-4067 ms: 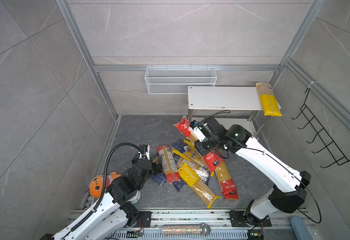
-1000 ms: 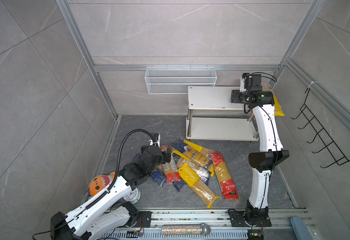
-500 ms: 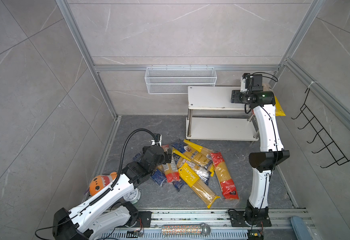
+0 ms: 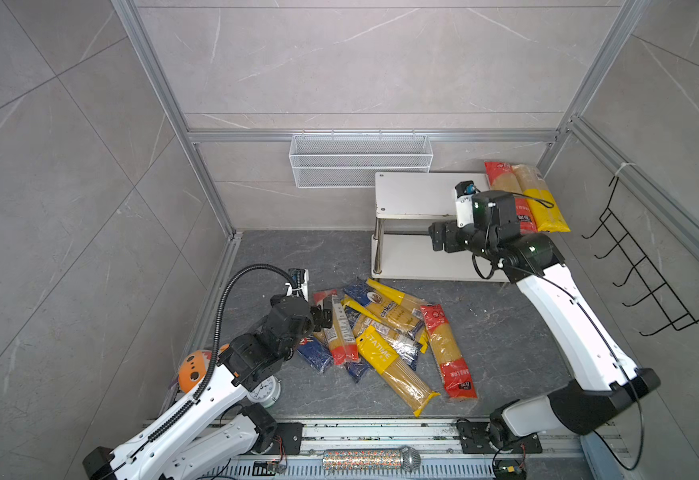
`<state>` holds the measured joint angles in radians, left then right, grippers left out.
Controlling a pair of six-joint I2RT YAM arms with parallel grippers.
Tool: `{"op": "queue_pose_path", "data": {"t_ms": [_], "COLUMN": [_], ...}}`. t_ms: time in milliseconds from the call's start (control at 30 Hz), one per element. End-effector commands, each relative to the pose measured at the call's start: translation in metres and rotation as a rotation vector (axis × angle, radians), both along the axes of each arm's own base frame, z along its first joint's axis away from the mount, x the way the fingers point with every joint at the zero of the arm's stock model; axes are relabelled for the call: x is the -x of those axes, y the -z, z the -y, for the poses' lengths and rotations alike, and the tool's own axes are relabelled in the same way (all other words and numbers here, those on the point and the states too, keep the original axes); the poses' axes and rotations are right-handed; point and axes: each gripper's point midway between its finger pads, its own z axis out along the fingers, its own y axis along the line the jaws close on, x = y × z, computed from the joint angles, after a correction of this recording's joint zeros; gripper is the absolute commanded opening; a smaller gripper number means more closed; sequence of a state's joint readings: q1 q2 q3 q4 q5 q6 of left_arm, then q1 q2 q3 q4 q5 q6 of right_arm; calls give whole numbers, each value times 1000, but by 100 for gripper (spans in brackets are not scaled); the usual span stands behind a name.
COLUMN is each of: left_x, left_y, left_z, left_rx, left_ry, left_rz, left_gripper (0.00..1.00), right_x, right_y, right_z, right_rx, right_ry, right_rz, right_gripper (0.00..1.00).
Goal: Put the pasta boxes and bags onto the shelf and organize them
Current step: 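Open the right gripper and draw it back toward the pasta pile, then lower the right gripper onto the yellow STATIME bag and close it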
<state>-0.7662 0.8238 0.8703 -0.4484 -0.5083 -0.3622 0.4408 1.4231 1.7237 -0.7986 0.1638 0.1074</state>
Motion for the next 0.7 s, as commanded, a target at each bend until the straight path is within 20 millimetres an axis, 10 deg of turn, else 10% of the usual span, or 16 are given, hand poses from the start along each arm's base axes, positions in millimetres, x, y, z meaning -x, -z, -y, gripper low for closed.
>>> {"op": "queue_pose_path", "data": {"t_ms": [0,300,667], "left_x": [8,24,28], "left_y": [10,51,70], "left_z": [-9,-15,-4], "left_rx": [6,26,39], "left_ry": [-27,-16,33], "left_rz": [-26,-103,-165], "left_gripper": [100,100,100], "right_x": [25,142,211], "right_y": [54,201,292], "right_z": [-27,-78,-91], "right_rx": [-25,148,200], "right_ry": [-54,-174,-209], "right_rz": [-142,-413,-567], "right_gripper": [91,98,100]}}
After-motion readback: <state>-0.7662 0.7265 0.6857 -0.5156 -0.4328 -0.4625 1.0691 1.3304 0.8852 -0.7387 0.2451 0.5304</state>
